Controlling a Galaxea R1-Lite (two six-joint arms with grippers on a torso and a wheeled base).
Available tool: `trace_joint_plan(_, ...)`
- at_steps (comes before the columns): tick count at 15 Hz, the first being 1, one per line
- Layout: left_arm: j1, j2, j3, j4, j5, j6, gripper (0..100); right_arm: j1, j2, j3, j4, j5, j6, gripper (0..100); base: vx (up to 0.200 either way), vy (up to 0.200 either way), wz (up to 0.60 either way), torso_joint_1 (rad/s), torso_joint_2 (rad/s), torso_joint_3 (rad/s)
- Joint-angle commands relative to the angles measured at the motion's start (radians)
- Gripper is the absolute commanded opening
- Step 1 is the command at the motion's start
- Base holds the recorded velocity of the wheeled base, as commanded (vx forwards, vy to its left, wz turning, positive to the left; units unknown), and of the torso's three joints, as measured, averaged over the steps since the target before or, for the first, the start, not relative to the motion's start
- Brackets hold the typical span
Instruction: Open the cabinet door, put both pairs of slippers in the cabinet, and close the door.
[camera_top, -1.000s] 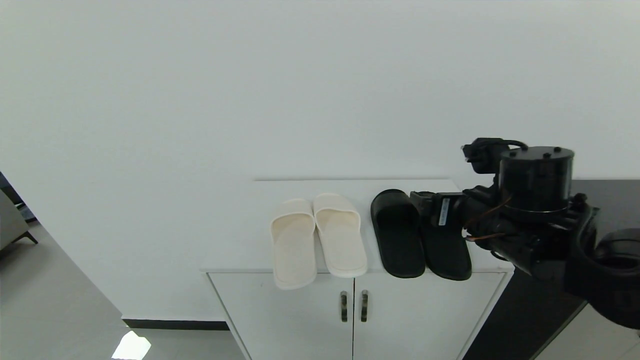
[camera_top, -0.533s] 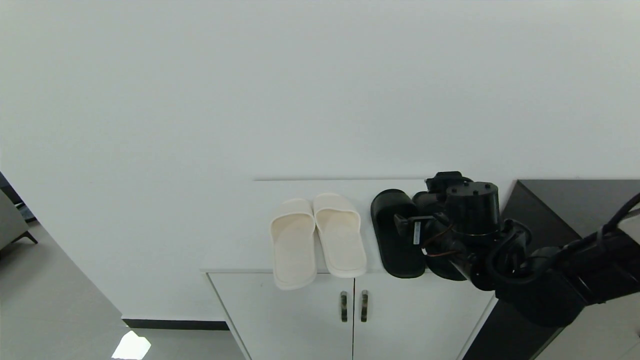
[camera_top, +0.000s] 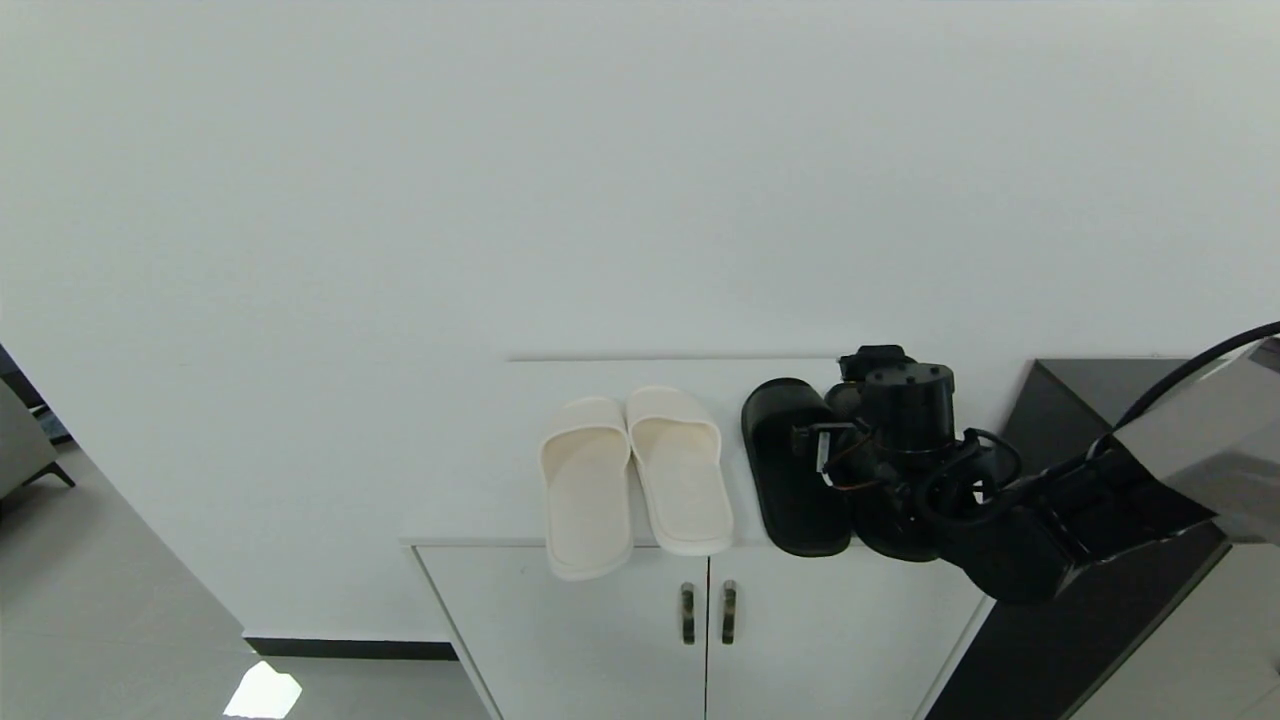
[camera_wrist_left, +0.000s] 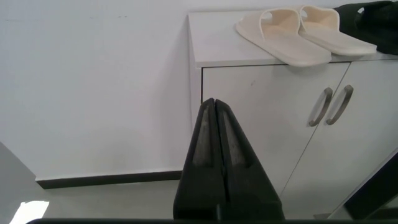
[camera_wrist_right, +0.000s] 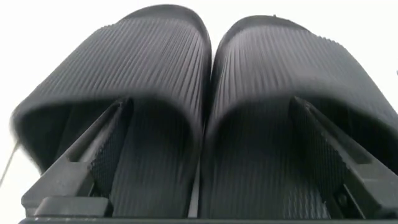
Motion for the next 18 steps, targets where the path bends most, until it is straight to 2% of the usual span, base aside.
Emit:
trace_joint_plan(1, 0.000, 0.000, 0.000, 0.000, 0.000, 0.002, 0, -0.004, 0.042, -0.057, 0.003, 0.000, 0.000, 100, 0.000, 0.000, 0.00, 0.000, 0.00, 0.000)
trace_joint_plan(4, 0.000, 0.000, 0.000, 0.000, 0.000, 0.000, 0, -0.004, 0.071, -0.125, 0.043, 0.000, -0.001, 100, 0.000, 0.000, 0.00, 0.000, 0.00, 0.000)
trace_joint_plan(5, 0.000, 0.000, 0.000, 0.000, 0.000, -0.001, 0, -0.004, 0.074, -0.137, 0.050, -0.001, -0.001, 0, 0.000, 0.000, 0.00, 0.000, 0.00, 0.000)
trace_joint_plan(14, 0.000, 0.000, 0.000, 0.000, 0.000, -0.004, 0, -0.001, 0.034, -0.146, 0.049, -0.026, -0.041, 0, 0.000, 0.000, 0.00, 0.000, 0.00, 0.000)
trace_joint_plan(18, 0.000, 0.000, 0.000, 0.000, 0.000, -0.006, 0, 0.039, -0.096, -0.052, 0.047, 0.082, -0.038, 0, 0.000, 0.000, 0.00, 0.000, 0.00, 0.000)
